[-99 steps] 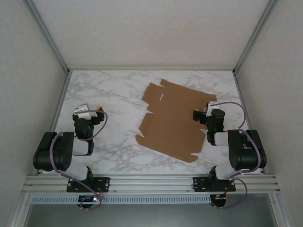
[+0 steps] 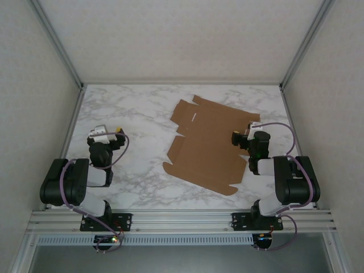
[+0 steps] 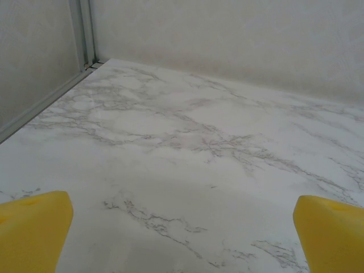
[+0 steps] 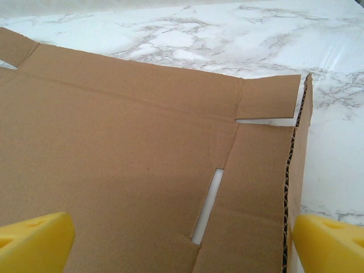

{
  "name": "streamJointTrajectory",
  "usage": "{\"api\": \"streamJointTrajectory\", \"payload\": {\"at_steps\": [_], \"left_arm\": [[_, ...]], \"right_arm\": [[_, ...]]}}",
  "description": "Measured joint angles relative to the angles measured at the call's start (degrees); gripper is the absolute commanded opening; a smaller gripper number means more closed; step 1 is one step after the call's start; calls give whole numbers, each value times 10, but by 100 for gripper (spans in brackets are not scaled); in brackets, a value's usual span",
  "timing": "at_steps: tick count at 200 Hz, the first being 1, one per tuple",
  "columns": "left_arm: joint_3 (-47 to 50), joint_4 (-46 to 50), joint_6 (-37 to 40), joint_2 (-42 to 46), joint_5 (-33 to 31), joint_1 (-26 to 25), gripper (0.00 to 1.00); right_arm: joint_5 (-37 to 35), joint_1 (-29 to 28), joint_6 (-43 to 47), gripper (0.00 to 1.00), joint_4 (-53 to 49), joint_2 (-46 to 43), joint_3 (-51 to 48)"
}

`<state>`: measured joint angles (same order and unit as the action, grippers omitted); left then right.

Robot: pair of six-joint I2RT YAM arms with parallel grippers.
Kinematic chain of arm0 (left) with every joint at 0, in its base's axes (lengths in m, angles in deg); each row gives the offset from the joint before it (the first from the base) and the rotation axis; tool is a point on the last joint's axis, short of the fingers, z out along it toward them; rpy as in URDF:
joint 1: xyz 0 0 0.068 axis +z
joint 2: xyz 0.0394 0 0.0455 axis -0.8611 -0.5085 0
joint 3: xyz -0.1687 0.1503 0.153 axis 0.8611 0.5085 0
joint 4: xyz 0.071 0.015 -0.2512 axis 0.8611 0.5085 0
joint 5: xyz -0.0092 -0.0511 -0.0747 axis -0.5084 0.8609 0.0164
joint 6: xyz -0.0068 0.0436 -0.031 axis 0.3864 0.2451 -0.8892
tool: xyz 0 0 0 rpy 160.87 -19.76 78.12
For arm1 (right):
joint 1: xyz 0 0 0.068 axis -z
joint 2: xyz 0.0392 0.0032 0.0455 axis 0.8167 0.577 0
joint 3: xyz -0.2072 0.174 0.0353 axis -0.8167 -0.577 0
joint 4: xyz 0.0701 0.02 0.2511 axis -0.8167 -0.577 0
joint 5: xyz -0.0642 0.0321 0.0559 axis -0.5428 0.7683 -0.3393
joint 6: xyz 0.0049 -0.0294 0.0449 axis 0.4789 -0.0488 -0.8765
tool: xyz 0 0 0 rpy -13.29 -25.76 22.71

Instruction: Fold the paper box

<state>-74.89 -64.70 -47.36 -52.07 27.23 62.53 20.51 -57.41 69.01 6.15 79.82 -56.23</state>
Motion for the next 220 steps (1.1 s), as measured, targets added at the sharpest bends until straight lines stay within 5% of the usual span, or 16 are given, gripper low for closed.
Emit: {"api": "streamJointTrajectory", "payload": {"at_steps": [83, 105, 141, 181, 220], "left_arm": [[-6, 12, 0, 2, 1, 0, 99], [-70, 146, 0, 52, -1, -9, 99], [-278, 345, -18, 122, -45, -113, 99], [-410, 483, -30, 164, -93, -306, 99], [-564, 662, -148, 103, -161, -300, 99]], "right_arm": [[0, 0, 0, 99, -1, 0, 0], [-20, -9, -14, 99, -150, -51, 56], [-58, -36, -90, 99, -323, -200, 231], [-117, -183, -102, 99, -513, -282, 437], [-105, -195, -190, 99, -686, -312, 494]]}}
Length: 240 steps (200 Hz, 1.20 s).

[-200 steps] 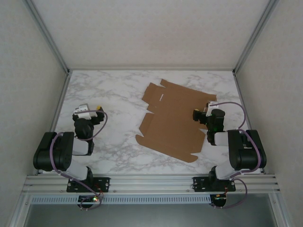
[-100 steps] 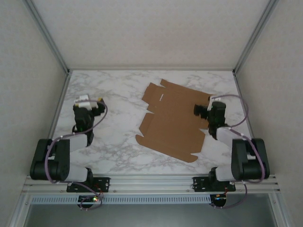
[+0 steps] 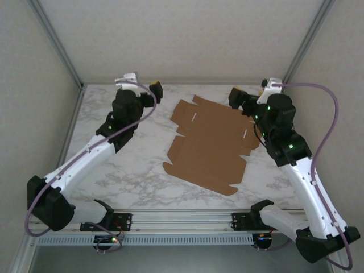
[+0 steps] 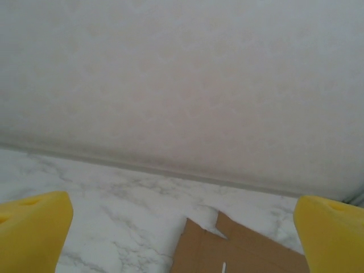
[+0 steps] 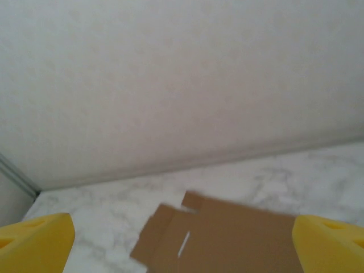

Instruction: Fold the paper box

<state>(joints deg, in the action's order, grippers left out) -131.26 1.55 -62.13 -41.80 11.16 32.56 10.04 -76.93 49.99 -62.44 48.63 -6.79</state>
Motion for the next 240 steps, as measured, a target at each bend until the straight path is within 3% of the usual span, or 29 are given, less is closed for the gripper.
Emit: {"api": "streamJointTrajectory", "payload": {"at_steps": [30, 65, 101, 140, 173, 217, 240], "left_arm": [[-8, 78, -92, -66, 15, 56, 99], [-8, 143, -111, -145, 51, 58, 99], [-3, 140, -110, -188, 106, 59, 98], [-6, 107, -107, -267, 189, 78, 95], [-16, 88, -103, -311, 253, 103, 94], [-40, 71, -100, -352, 314, 111, 94], [-56, 71, -94, -376, 332, 114, 93]], "right_arm": [[10, 8, -43, 99, -89, -10, -44], [23, 7, -70, 99, -149, -5, -121], [46, 5, -93, 99, -165, 82, -159], [58, 9, -106, 92, -151, 164, -171], [55, 28, -114, 75, -136, 255, -169], [55, 59, -139, 42, -114, 347, -165], [55, 63, -140, 33, -105, 396, -149]]}}
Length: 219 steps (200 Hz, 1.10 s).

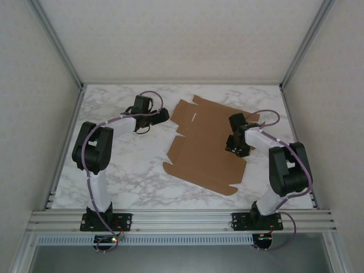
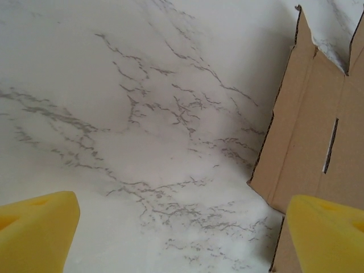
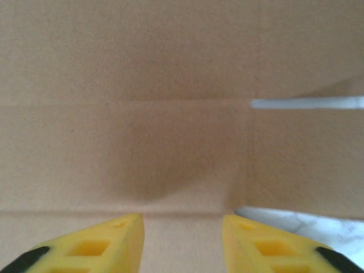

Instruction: Fold the paper box

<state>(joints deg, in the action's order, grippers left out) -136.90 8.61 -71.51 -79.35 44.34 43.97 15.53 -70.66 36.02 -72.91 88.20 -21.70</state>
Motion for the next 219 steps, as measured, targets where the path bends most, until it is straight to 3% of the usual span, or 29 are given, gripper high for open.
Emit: {"api": "streamJointTrajectory", "payload": {"at_steps": [44, 80, 114, 138, 161, 185, 219], "left_arm": [[-8, -3, 5, -31, 41, 6, 90], [-8, -17, 9, -37, 79, 9, 87], [-8, -34, 11, -45, 114, 16, 76], [-6, -49, 8, -47, 134, 17, 76], [18, -72, -3, -36, 123, 24, 76], [53, -76, -11, -5, 68, 52, 78], [44, -74, 19, 7, 24, 79, 79]], "right_arm": [[-1, 0, 10, 22, 0, 56, 42], [-1, -1, 36, 22, -7, 99, 96], [-4, -5, 62, 22, -16, 123, 128], [-7, -12, 85, 23, -20, 133, 141], [-16, -26, 111, 22, -16, 134, 142], [-16, -50, 136, 22, -13, 134, 142], [-6, -74, 165, 22, -4, 132, 138]]}}
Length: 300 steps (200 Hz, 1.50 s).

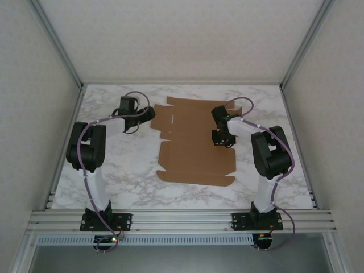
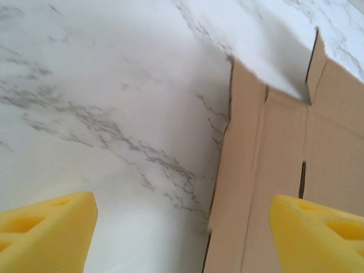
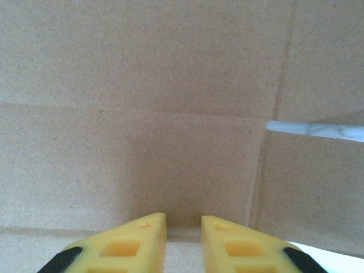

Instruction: Fold the paper box

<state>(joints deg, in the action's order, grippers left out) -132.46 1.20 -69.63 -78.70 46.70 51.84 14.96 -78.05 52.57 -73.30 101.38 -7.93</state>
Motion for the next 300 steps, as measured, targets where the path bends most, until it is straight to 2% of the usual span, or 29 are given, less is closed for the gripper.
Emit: {"api": "streamJointTrajectory", "payload": {"at_steps": [28, 54, 82, 140, 160, 179, 196, 206, 227, 244, 269, 284, 300], "left_arm": [[-46, 19, 18, -22, 60, 5, 74], [-73, 19, 23, -54, 136, 17, 61], [-73, 26, 24, -76, 184, 28, 51], [-70, 29, 31, -77, 213, 29, 0], [-53, 21, 38, -71, 196, 28, 0], [-12, 3, 45, -46, 173, 27, 0], [31, -32, 46, -9, 159, 24, 0], [57, -63, 46, 17, 151, 21, 0], [100, -134, 60, 65, 139, 5, 0], [134, -193, 87, 99, 129, -16, 0], [186, -259, 138, 141, 111, -52, 0], [214, -290, 163, 161, 100, -69, 0], [242, -323, 180, 178, 87, -77, 0]], "right_arm": [[17, -10, 16, 22, 5, -4, -5], [32, -14, 24, 22, 5, -7, -7], [43, -15, 25, 22, 5, -7, -7], [51, -17, 25, 23, 0, -12, -7], [58, -18, 24, 32, -7, -27, -6], [69, -18, 16, 61, -21, -57, 3], [83, -17, 5, 67, -45, -85, 43], [94, -17, -12, 74, -55, -96, 81], [98, -17, -50, 75, -77, -104, 179], [81, -16, -100, 72, -112, -96, 269], [56, -11, -200, 70, -189, -47, 420], [59, -4, -258, 74, -221, -14, 477], [85, 9, -327, 81, -235, 8, 487]]}}
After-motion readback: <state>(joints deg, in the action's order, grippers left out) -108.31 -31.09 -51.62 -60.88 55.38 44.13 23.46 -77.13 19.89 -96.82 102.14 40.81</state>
